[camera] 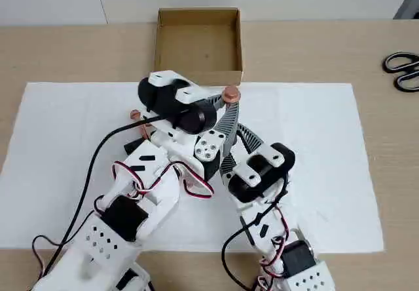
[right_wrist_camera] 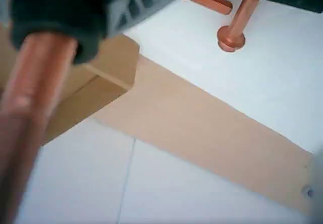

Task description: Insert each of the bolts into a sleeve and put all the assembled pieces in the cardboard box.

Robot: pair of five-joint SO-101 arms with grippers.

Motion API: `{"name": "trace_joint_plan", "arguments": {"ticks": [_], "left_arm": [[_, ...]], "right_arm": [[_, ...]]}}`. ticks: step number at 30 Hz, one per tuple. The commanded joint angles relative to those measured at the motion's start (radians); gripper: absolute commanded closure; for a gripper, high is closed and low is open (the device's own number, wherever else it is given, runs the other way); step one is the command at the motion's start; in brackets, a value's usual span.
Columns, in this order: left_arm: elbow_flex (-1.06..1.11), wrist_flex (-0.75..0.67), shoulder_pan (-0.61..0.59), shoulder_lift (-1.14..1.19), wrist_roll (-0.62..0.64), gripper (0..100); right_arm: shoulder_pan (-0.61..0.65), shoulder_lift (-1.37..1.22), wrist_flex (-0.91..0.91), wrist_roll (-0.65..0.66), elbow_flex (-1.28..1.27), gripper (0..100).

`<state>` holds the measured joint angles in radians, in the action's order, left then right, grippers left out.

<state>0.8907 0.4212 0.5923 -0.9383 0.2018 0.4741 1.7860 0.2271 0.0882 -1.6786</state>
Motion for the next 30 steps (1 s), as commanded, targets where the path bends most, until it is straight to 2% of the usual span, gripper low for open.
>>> {"name": "trace_joint_plan", "arguments": {"ticks": [1,7,9,13,15,21,24,30], "left_arm": [[0.001,-0.023,-0.006,-0.006,-0.002,99],[-0.004,-0.015,-0.006,-0.006,0.000,98],[-0.008,0.026,-0.006,-0.006,-0.005,93],[-0.018,0.155,-0.006,-0.006,-0.005,75],[-0.018,0.203,-0.006,-0.006,-0.005,70],[-0.058,0.212,-0.009,-0.008,-0.006,70],[-0.101,0.216,-0.052,-0.002,-0.009,70],[-0.176,0.206,-0.207,-0.023,-0.235,70]], "right_arm": [[-0.004,0.016,0.002,0.005,-0.006,99.4],[-0.004,0.016,0.002,0.005,-0.006,99.4],[-0.005,0.016,0.002,0.005,-0.006,99.4],[-0.005,0.016,0.002,0.005,-0.006,99.4],[-0.005,0.016,0.002,0.005,-0.006,99.4],[-0.005,0.016,0.002,0.005,-0.006,99.4],[-0.005,0.016,0.002,0.005,-0.006,99.4],[-0.013,0.016,0.002,0.005,-0.006,99.4]]}}
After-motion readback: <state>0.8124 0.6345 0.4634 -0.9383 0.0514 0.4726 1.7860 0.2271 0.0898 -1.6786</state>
